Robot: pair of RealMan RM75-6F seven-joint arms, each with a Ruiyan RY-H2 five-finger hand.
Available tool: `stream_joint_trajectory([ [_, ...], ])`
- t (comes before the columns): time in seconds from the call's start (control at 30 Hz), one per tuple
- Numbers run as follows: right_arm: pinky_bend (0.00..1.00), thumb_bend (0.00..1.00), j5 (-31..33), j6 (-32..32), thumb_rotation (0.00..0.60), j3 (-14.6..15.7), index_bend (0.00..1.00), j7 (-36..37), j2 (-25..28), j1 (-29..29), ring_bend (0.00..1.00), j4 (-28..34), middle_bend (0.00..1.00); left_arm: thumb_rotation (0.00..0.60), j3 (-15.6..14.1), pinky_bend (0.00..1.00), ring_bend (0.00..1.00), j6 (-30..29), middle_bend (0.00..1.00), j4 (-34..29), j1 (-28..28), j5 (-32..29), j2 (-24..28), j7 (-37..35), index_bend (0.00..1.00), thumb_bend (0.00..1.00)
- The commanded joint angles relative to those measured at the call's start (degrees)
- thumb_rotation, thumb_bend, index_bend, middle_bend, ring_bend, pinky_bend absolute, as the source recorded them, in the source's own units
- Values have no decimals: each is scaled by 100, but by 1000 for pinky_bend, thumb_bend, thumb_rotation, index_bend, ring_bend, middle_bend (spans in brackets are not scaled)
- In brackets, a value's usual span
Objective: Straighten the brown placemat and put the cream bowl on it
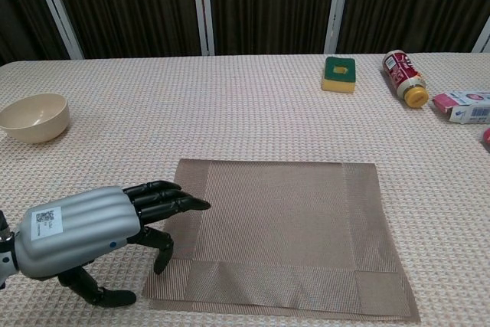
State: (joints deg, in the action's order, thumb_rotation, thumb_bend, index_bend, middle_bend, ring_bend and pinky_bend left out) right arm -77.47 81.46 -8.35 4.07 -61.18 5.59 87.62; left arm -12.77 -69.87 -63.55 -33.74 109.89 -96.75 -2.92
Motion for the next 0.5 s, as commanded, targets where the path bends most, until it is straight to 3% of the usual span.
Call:
stream_joint_trajectory([
  [0.03, 0, 0, 1, -6, 600, 1, 0, -12, 2, 3, 0, -1, 0, 600, 1, 0, 0, 6, 0, 8, -4, -9, -35, -8, 494, 261],
  [0.5, 0, 0, 21, -6, 600, -13, 0, -3, 20, -3, 0, 8, 0, 600, 36, 0, 0, 199, 0, -61, -97, -104, -96, 180, 509, 344],
])
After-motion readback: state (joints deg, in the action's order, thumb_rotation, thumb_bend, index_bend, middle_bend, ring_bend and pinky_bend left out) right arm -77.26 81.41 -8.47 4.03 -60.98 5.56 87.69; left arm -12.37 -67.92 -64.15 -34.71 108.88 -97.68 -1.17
